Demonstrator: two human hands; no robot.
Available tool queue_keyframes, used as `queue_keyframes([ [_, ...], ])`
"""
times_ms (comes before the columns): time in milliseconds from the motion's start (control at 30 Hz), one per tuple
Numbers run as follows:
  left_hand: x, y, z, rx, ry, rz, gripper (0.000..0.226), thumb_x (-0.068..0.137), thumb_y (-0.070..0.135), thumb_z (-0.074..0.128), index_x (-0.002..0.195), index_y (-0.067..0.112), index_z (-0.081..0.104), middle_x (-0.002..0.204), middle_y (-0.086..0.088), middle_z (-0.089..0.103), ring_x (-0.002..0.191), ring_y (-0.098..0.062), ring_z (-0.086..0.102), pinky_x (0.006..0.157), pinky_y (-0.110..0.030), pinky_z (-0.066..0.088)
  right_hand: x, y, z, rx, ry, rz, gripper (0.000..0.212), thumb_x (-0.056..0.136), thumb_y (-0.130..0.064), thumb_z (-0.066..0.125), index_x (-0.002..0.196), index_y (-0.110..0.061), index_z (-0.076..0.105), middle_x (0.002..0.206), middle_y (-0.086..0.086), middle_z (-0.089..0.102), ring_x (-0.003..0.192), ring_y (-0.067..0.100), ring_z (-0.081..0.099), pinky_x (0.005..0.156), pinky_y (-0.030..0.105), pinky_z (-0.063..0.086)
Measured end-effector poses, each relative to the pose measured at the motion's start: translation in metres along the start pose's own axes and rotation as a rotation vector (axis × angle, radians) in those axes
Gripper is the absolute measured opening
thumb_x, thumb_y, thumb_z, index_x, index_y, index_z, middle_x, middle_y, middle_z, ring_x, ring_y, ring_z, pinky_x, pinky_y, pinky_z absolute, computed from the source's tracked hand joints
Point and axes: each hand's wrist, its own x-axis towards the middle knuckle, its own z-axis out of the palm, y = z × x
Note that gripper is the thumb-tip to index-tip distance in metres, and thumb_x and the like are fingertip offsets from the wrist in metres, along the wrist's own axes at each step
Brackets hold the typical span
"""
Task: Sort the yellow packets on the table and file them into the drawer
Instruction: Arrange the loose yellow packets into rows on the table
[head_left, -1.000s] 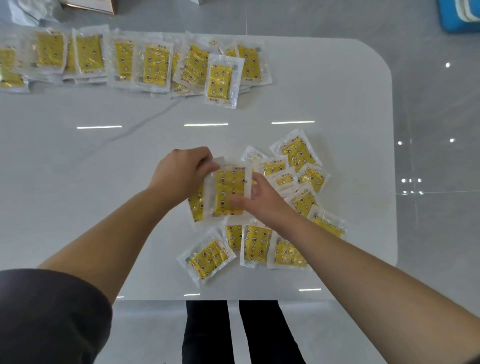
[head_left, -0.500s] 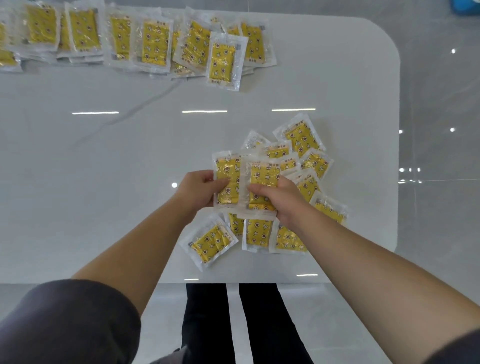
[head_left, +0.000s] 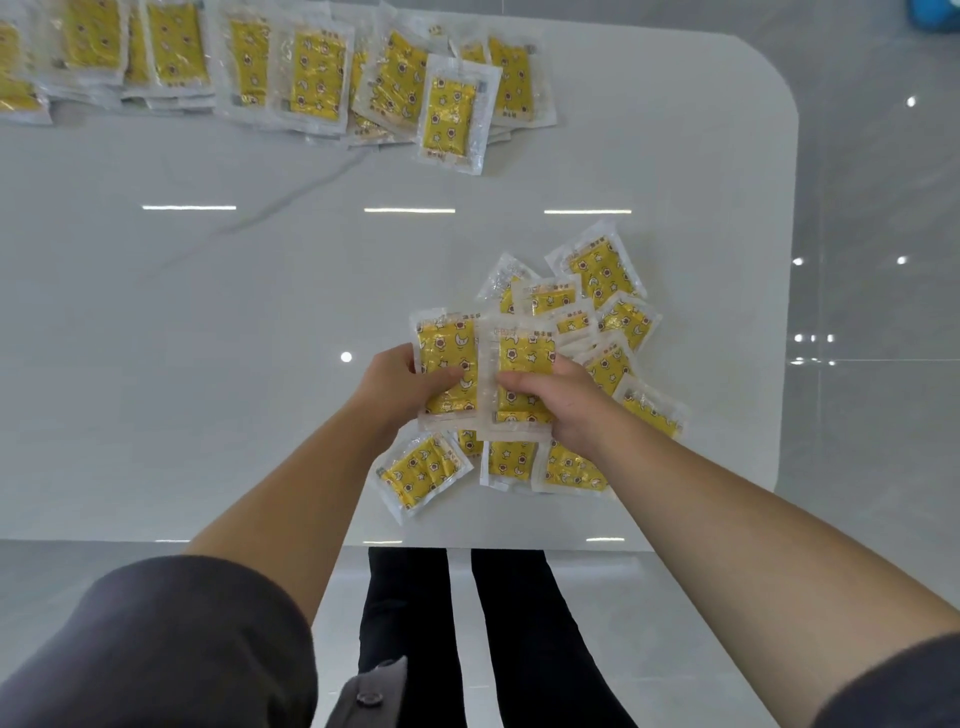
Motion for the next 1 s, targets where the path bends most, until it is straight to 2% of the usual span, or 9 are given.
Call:
queue_keyframes([
  [133, -0.003, -0.008, -0.004, -0.051, -0.138, -0.039, 0.020, 0.087, 0.010, 0.069, 0.107, 0.012, 0.064, 0.104, -0.008, 0.073, 0.092, -0.025, 0.072, 0.081, -0.041, 0.058, -0.001, 0.001, 0.001, 0.063, -0.012, 0.061, 0.095, 0.078, -0.007, 0.078, 0.153, -0.010, 0.019, 0.119, 0.010, 0.065, 0.104, 0.026, 0.066, 0.095, 0.051, 0.051],
  [233, 0.003, -0.027, -0.014, -0.027, 0.008, -0.106, 0.019, 0.087, 0.009, 0.069, 0.105, 0.007, 0.065, 0.103, -0.012, 0.072, 0.091, -0.028, 0.070, 0.084, -0.042, 0.057, 0.005, 0.007, -0.006, -0.056, 0.084, 0.006, 0.080, 0.082, -0.014, 0.077, 0.147, -0.008, 0.031, 0.117, 0.002, 0.060, 0.109, 0.022, 0.057, 0.102, 0.043, 0.045],
  [300, 0.009, -0.045, -0.026, 0.249, 0.110, -0.118, 0.015, 0.086, 0.011, 0.069, 0.099, 0.005, 0.066, 0.099, -0.014, 0.070, 0.090, -0.030, 0.067, 0.085, -0.043, 0.056, 0.010, 0.012, -0.015, -0.119, 0.168, -0.028, 0.076, 0.084, -0.020, 0.075, 0.147, -0.010, 0.034, 0.134, 0.004, 0.052, 0.121, 0.025, 0.050, 0.103, 0.040, 0.039],
  [400, 0.011, -0.072, -0.033, 0.705, 0.073, -0.116, 0.021, 0.083, 0.016, 0.067, 0.094, -0.002, 0.063, 0.088, -0.013, 0.063, 0.078, -0.027, 0.060, 0.070, -0.036, 0.052, 0.014, 0.017, -0.019, -0.182, 0.204, -0.042, 0.084, 0.084, -0.027, 0.075, 0.151, -0.012, 0.027, 0.152, 0.006, 0.036, 0.136, 0.028, 0.040, 0.106, 0.041, 0.035],
  [467, 0.009, -0.085, -0.027, 0.880, 0.058, -0.046, 0.018, 0.084, 0.017, 0.066, 0.092, 0.002, 0.062, 0.096, -0.008, 0.055, 0.081, -0.022, 0.053, 0.065, -0.031, 0.046, 0.017, 0.019, -0.019, -0.218, 0.161, -0.052, 0.087, 0.083, -0.030, 0.076, 0.152, -0.014, 0.026, 0.155, 0.004, 0.032, 0.138, 0.027, 0.038, 0.108, 0.042, 0.034],
  [600, 0.013, -0.111, -0.009, 1.102, 0.124, 0.121, 0.010, 0.088, 0.022, 0.064, 0.096, 0.016, 0.063, 0.118, 0.001, 0.041, 0.105, -0.021, 0.044, 0.084, -0.031, 0.046, 0.023, 0.026, -0.015, -0.279, 0.119, -0.047, 0.087, 0.087, -0.030, 0.072, 0.154, -0.014, 0.018, 0.160, 0.004, 0.023, 0.144, 0.026, 0.029, 0.111, 0.041, 0.030],
  [767, 0.019, -0.126, 0.001, 1.131, 0.157, 0.170, 0.007, 0.091, 0.017, 0.056, 0.098, 0.018, 0.054, 0.102, 0.001, 0.048, 0.090, -0.020, 0.048, 0.082, -0.029, 0.034, 0.029, 0.034, -0.011, -0.305, 0.100, -0.032, 0.087, 0.088, -0.029, 0.071, 0.154, -0.014, 0.017, 0.159, 0.004, 0.024, 0.144, 0.026, 0.028, 0.111, 0.041, 0.029],
  [900, 0.017, -0.117, -0.006, 0.897, 0.122, 0.113, 0.021, 0.090, 0.015, 0.058, 0.078, 0.016, 0.041, 0.072, -0.001, 0.049, 0.065, -0.021, 0.044, 0.058, -0.030, 0.035, 0.031, 0.031, -0.015, -0.286, 0.073, -0.029, 0.087, 0.088, -0.030, 0.071, 0.154, -0.013, 0.018, 0.158, 0.004, 0.026, 0.143, 0.026, 0.029, 0.111, 0.042, 0.030],
  [1000, 0.012, -0.083, -0.019, 0.637, 0.170, 0.113, 0.026, 0.087, 0.015, 0.063, 0.075, 0.012, 0.040, 0.070, -0.004, 0.048, 0.058, -0.019, 0.040, 0.049, -0.028, 0.033, 0.019, 0.017, -0.018, -0.229, 0.078, -0.034, 0.070, 0.089, -0.023, 0.070, 0.147, -0.011, 0.033, 0.119, -0.003, 0.050, 0.125, 0.021, 0.044, 0.104, 0.038, 0.033],
])
